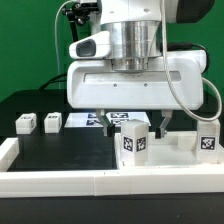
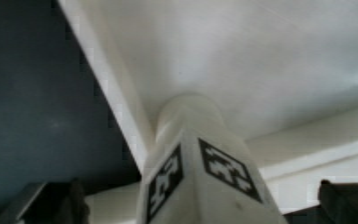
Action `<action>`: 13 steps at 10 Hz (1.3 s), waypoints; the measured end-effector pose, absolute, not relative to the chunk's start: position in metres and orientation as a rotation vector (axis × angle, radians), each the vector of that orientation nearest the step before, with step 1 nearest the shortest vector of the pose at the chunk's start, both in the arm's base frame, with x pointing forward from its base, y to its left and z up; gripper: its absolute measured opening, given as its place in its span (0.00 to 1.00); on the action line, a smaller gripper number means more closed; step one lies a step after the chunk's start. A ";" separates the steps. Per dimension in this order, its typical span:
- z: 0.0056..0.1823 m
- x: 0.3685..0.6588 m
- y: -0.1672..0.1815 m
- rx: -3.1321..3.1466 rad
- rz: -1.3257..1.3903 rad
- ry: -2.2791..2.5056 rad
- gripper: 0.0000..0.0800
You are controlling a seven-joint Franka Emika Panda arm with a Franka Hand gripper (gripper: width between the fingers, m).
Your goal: Assemble square table
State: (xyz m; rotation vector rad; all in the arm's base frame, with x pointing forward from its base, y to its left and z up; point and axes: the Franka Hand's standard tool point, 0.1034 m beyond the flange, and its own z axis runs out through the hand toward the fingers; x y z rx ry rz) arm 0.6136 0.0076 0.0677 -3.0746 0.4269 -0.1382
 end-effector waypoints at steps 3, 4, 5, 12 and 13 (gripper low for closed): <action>0.069 0.614 0.009 -3.113 -0.145 0.105 0.81; 0.069 0.615 0.009 -3.121 -0.147 0.003 0.81; 0.069 0.615 0.008 -3.125 -0.147 -0.067 0.81; 0.069 0.615 0.004 -3.080 -0.141 -0.717 0.81; 0.069 0.615 0.003 -3.065 -0.139 -0.801 0.80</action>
Offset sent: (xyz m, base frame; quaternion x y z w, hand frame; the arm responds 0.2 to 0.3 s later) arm 0.0041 0.0068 0.0041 0.0066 -0.0150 -0.2045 0.9787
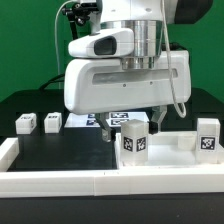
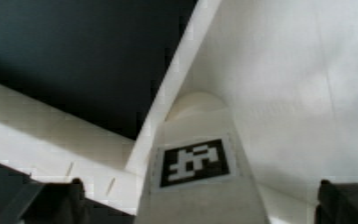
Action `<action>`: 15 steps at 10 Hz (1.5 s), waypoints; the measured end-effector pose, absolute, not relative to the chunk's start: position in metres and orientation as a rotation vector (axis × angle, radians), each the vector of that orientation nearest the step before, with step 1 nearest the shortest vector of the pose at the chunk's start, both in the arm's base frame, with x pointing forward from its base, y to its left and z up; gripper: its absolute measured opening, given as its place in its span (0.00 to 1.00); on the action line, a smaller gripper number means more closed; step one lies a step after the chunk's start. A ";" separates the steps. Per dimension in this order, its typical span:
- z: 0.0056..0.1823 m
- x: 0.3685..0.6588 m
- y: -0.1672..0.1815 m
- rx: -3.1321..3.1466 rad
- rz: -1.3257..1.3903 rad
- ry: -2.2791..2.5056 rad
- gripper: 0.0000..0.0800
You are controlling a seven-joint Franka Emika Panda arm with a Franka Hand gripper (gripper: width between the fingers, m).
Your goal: Assemble square table
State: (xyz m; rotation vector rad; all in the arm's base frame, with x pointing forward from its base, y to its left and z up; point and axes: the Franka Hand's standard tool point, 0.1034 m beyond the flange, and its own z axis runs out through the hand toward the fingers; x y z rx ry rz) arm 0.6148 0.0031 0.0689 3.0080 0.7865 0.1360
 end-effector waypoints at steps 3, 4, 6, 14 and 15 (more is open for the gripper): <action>0.068 0.614 0.002 2.989 0.130 0.841 0.36; 0.068 0.614 0.001 2.997 0.129 0.816 0.36; 0.068 0.614 0.001 3.011 0.130 0.769 0.36; 0.067 0.613 0.005 3.131 0.193 -0.314 0.36; 0.067 0.612 0.007 3.121 0.195 -0.435 0.36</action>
Offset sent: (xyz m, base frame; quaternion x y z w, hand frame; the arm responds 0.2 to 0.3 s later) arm 0.0000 0.0000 0.0000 0.0000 0.0000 0.0000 1.0000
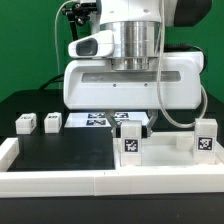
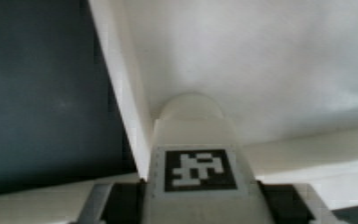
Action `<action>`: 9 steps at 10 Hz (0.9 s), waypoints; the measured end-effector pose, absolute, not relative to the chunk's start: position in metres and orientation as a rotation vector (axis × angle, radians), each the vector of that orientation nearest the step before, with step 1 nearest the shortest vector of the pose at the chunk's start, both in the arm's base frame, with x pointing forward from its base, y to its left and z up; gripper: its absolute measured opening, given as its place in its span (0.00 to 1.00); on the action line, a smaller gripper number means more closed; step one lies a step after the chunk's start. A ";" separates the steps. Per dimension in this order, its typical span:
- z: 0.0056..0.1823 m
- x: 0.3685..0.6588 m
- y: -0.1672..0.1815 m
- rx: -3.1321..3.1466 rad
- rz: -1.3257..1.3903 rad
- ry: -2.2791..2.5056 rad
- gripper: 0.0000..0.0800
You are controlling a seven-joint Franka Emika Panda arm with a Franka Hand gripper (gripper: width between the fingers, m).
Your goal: Assemble square table
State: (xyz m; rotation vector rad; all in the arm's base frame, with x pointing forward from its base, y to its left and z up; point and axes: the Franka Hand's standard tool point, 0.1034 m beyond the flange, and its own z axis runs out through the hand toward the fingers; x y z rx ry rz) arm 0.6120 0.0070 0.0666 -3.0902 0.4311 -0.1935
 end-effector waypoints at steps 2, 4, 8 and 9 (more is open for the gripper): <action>0.067 0.612 0.007 -3.059 -0.194 0.602 0.36; 0.066 0.610 0.007 -3.027 -0.184 0.759 0.38; 0.066 0.608 0.008 -2.966 -0.182 0.968 0.40; 0.066 0.608 0.008 -2.951 -0.181 1.011 0.40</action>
Offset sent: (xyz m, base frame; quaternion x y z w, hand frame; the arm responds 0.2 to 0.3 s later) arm -0.0029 0.0036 0.0006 -0.0085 -0.0125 0.2458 0.9692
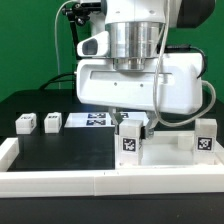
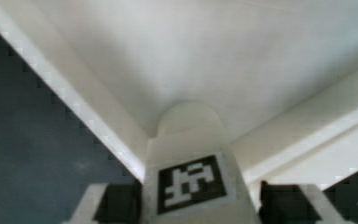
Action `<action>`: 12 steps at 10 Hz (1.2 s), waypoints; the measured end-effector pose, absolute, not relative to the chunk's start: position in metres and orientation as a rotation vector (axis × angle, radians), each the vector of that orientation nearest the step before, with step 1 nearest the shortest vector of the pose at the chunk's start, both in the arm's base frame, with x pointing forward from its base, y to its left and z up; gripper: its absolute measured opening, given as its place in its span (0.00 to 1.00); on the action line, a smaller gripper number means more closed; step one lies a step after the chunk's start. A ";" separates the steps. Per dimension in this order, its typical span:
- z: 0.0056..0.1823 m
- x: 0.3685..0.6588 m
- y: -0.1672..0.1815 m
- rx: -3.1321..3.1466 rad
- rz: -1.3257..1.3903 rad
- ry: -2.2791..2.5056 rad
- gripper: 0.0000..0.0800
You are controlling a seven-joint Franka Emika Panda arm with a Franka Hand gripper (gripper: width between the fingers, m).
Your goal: Assemble square table
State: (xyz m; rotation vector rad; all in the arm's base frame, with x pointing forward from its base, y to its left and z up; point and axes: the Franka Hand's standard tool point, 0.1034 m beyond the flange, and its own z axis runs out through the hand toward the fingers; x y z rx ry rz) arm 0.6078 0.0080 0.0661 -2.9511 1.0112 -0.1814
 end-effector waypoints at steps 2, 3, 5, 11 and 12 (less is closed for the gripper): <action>0.067 0.607 0.010 -2.962 -0.181 0.977 0.54; 0.071 0.606 0.013 -2.970 -0.184 0.944 0.71; 0.082 0.600 0.016 -2.987 -0.190 0.865 0.78; 0.085 0.595 0.012 -3.055 -0.196 0.625 0.81; 0.082 0.593 0.013 -3.084 -0.189 0.509 0.81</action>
Offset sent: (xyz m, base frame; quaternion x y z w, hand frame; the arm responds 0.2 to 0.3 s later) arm -0.0244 0.0092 0.0194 -0.0034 -0.0243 -0.0545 0.9982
